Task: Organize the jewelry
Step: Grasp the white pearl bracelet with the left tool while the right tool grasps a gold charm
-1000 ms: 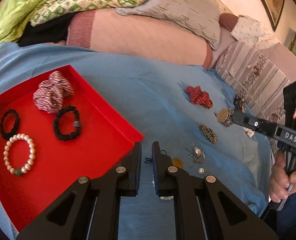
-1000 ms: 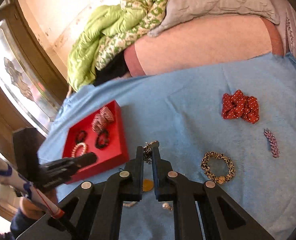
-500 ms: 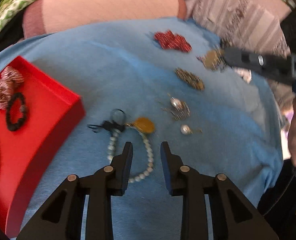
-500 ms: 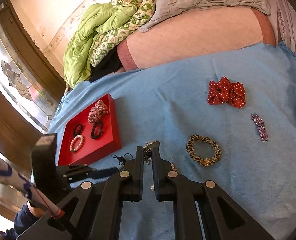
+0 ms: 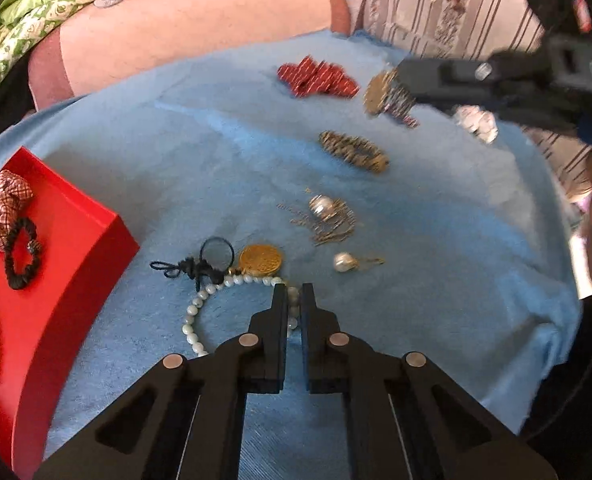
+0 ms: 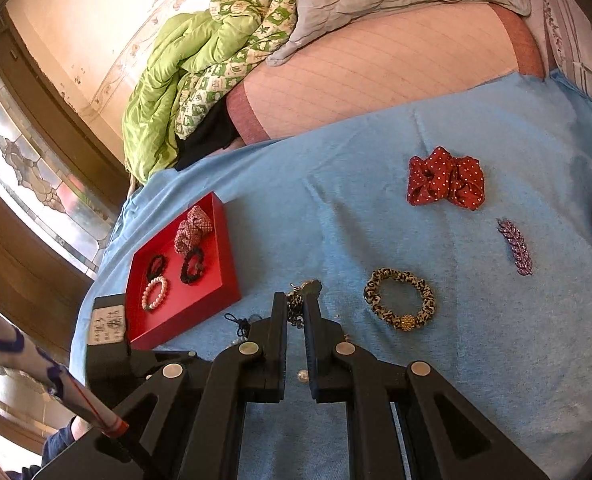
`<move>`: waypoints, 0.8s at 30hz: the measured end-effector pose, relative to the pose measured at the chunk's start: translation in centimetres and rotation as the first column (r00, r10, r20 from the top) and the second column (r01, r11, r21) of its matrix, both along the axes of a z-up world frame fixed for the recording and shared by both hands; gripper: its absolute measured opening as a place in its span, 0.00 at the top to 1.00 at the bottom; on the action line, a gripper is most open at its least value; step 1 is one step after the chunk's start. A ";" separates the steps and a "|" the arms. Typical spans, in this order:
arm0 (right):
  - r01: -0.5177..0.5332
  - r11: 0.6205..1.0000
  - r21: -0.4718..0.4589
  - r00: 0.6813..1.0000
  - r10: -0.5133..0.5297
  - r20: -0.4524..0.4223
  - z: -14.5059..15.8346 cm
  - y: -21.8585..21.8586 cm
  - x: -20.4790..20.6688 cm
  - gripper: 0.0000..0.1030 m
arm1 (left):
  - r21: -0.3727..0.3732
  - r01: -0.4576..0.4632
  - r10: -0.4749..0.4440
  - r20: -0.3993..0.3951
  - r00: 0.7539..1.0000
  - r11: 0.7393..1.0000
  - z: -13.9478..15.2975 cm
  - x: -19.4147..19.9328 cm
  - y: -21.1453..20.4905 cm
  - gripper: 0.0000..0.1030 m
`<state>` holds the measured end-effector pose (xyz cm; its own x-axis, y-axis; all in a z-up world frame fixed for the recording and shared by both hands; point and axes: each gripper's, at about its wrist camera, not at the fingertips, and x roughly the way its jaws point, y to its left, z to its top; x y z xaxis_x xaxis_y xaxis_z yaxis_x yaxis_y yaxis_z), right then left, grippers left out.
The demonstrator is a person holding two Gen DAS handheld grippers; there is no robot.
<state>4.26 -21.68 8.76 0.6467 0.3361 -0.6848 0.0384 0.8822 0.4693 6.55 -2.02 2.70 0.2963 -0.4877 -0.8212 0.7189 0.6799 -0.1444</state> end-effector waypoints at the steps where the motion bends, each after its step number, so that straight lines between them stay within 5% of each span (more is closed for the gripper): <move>1: 0.001 1.000 0.002 1.000 -0.001 0.000 0.0 0.0 0.0 0.92 | -0.042 0.007 -0.007 -0.005 1.000 0.999 0.6 -0.1 0.3 0.95; 5: 0.001 1.000 0.004 1.000 -0.001 0.001 0.0 0.1 0.1 0.92 | -0.229 0.055 -0.049 0.031 0.998 0.972 4.2 -0.7 1.8 0.95; 10: 0.000 1.000 0.006 1.000 0.000 -0.001 0.0 0.2 0.1 0.92 | -0.337 0.035 0.000 0.103 0.995 0.941 6.8 -0.7 4.1 0.95; 24: -0.022 0.999 0.026 1.000 0.022 -0.006 -0.2 1.2 0.8 0.92 | -0.329 -0.106 0.146 0.098 0.984 0.938 6.9 1.8 7.2 0.95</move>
